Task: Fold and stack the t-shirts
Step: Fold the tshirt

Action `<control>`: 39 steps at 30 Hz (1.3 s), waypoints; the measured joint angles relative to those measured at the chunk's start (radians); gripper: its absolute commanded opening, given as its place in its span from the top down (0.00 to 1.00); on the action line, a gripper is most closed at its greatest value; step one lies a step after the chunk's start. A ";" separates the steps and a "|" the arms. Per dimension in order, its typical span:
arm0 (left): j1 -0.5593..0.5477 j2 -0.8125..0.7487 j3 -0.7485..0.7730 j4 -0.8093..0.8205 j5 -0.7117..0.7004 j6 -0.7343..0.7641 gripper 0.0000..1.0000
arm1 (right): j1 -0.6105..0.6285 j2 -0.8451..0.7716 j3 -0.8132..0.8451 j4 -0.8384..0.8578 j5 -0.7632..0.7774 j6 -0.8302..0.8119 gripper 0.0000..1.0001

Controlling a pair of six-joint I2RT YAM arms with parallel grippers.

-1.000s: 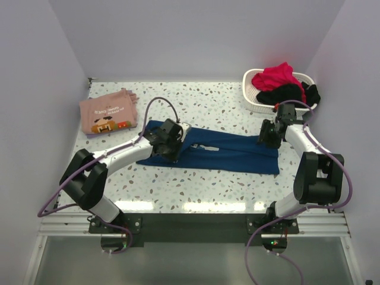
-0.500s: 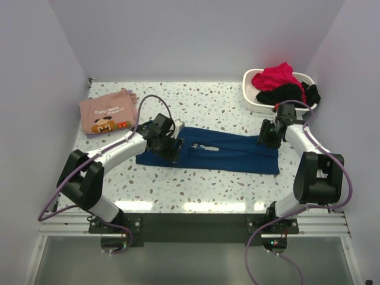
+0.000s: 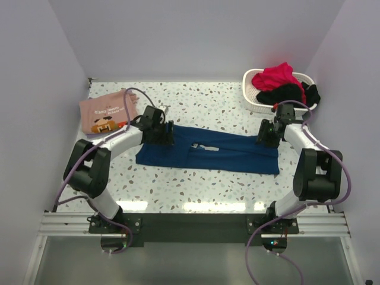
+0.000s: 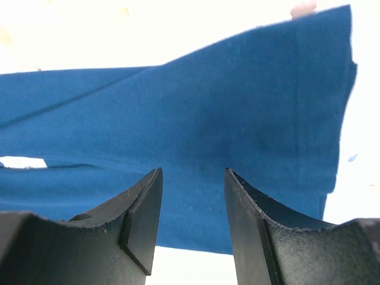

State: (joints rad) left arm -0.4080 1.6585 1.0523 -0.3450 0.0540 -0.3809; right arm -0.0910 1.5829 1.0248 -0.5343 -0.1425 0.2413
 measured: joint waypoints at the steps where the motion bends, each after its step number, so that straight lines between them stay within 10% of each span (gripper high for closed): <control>1: 0.002 0.023 0.000 0.022 0.009 -0.010 0.27 | 0.000 0.011 0.000 0.012 -0.007 0.000 0.51; 14: 0.043 0.219 0.091 0.186 0.027 -0.072 0.27 | 0.028 0.133 -0.019 0.114 -0.016 0.011 0.52; 39: 0.080 0.734 0.926 -0.045 -0.058 0.048 0.19 | 0.296 -0.201 -0.277 -0.037 -0.046 0.195 0.51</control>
State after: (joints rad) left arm -0.3275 2.3920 1.9785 -0.3897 -0.0036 -0.3328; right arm 0.2047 1.3815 0.7475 -0.5709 -0.1883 0.4366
